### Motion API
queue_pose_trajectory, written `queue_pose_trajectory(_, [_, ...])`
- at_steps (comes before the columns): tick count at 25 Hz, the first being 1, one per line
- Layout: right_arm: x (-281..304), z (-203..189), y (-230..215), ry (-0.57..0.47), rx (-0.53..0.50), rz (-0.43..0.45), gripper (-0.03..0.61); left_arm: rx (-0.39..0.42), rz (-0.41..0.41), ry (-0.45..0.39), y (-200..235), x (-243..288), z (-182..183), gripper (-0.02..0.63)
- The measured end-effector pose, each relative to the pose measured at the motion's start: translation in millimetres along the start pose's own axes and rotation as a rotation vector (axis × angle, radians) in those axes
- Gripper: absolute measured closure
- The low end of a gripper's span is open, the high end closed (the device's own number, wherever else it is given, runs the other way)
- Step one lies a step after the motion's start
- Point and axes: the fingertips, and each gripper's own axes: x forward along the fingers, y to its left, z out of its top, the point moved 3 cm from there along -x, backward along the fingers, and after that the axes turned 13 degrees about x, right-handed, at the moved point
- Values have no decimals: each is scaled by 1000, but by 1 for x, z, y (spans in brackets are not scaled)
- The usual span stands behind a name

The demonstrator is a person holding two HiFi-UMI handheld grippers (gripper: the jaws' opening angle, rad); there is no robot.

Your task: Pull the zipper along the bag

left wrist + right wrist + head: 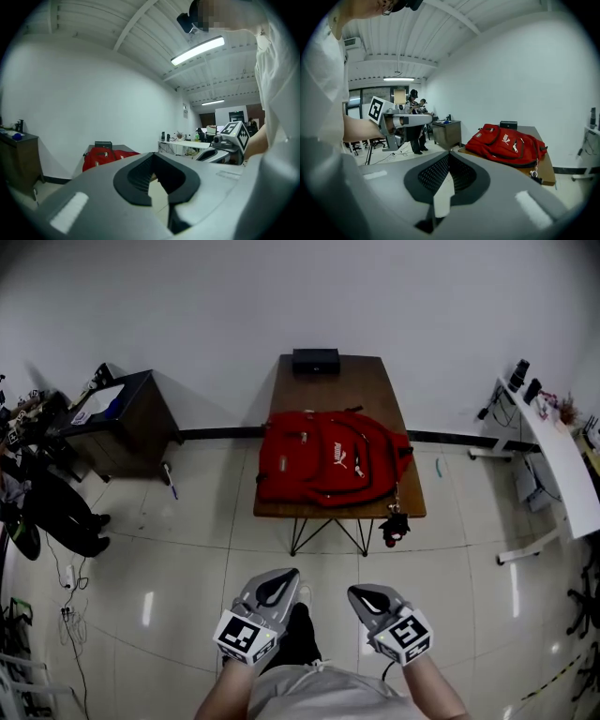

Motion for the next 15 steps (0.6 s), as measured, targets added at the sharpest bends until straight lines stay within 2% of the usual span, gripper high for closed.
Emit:
queue_pose_trajectory(6, [99,88,-86,17,-43,-18,574,0,-36,21,130,98,-4,615])
queue_pose_trajectory(8, [127,113,-107,27,-87,-2,574,3,-57,20,163,125,-4,616])
queue_pose_trajectory(12, [168,147,-136,60,-198,38,574,-34,-80,22,207,169,-12,615])
queue_pose_trajectory(15, [191,160,-159,75,-189,57,574,-22,-85,35,227,196,-15,615])
